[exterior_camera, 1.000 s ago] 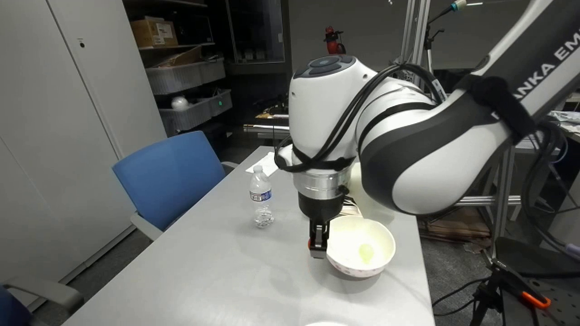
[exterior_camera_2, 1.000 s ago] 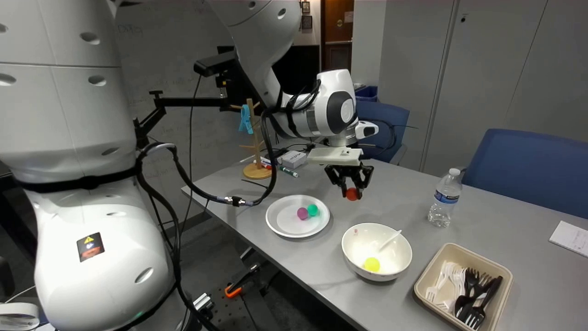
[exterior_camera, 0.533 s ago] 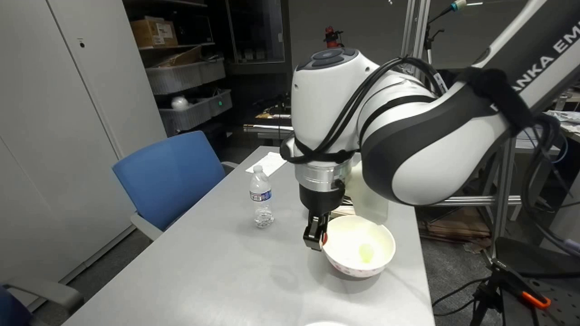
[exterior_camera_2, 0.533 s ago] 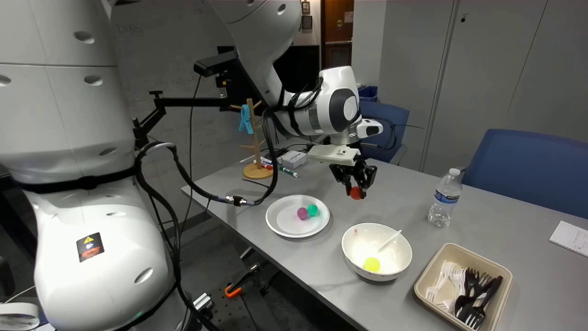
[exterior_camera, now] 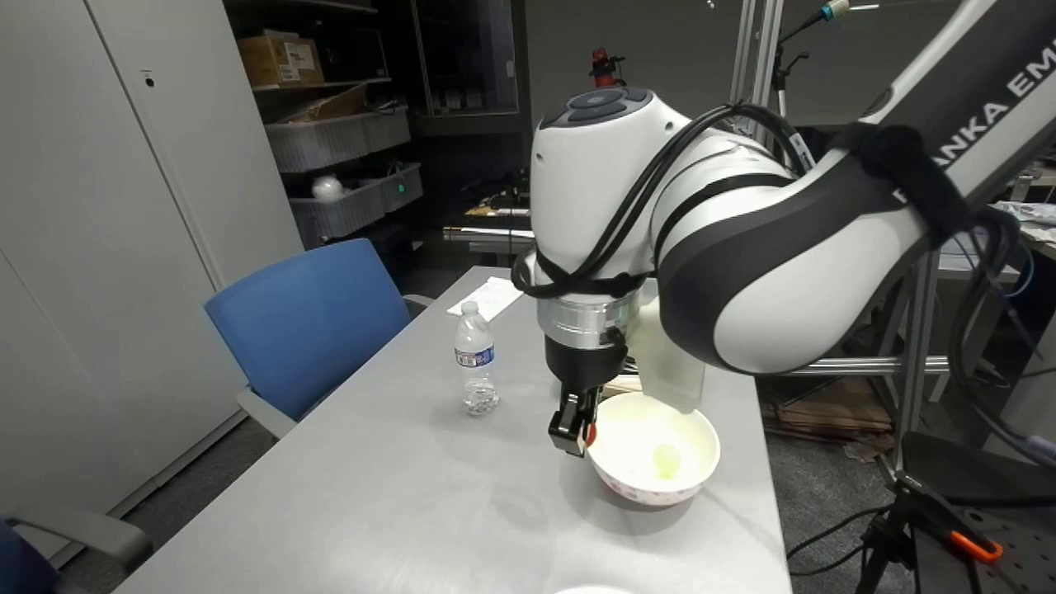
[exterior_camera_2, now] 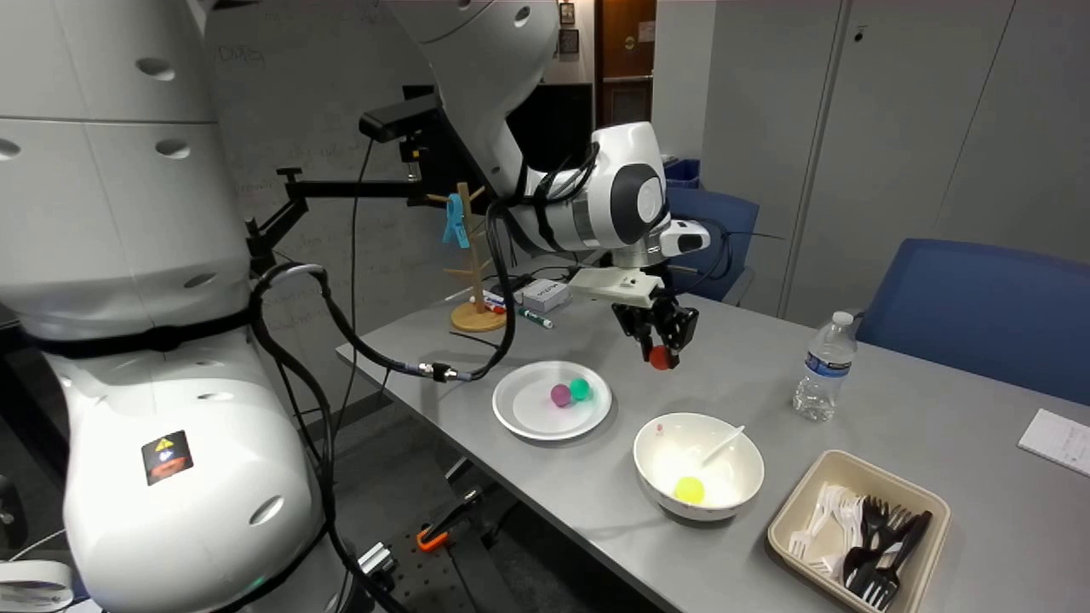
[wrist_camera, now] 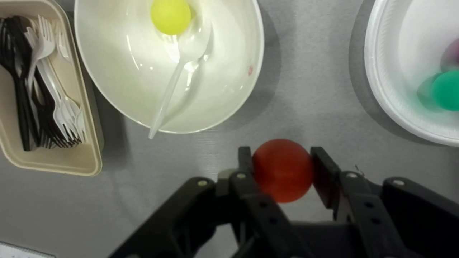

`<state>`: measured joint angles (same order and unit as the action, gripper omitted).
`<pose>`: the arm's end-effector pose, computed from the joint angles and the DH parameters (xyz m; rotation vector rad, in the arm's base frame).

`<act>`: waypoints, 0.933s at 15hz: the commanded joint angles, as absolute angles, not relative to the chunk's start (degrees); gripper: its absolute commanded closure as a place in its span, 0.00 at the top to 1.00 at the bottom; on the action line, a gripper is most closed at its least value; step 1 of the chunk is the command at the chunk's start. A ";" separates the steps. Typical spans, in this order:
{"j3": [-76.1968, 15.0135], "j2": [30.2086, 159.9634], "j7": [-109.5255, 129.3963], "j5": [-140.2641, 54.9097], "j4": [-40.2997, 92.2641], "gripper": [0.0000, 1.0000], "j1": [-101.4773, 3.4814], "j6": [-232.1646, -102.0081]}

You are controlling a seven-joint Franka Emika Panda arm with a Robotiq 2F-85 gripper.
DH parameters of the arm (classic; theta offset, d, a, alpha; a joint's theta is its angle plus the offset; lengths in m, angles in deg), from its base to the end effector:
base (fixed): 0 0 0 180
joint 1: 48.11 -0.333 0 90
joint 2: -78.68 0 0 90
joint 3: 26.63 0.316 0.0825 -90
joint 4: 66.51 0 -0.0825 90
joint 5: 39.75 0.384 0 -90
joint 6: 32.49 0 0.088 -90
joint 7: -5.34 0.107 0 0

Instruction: Pick the red ball and put it in the bowl

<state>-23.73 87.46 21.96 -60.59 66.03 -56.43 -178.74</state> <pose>0.5192 0.1080 0.2850 2.9406 0.2944 0.1977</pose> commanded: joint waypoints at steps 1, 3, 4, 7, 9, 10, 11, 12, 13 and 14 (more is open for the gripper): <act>-23.86 87.42 21.82 -60.47 66.01 0.19 -56.55 -178.66; -24.36 87.68 22.04 -60.04 65.35 0.19 -56.09 -178.06; -24.89 87.73 22.13 -59.79 65.16 0.19 -55.61 -177.82; -27.04 87.63 22.75 -60.23 65.15 0.19 -54.35 -177.71; -28.32 87.68 23.10 -60.26 65.46 0.19 -53.41 -177.79; -28.81 87.95 23.02 -60.01 65.59 0.19 -52.93 -177.89; -29.23 88.36 23.03 -59.83 65.69 0.19 -52.51 -177.99; -29.67 88.84 23.30 -59.89 65.80 0.19 -52.21 -178.14; -30.01 89.40 23.33 -59.46 65.96 0.19 -51.82 -178.25; -30.30 89.93 23.43 -59.16 66.05 0.19 -51.58 -178.13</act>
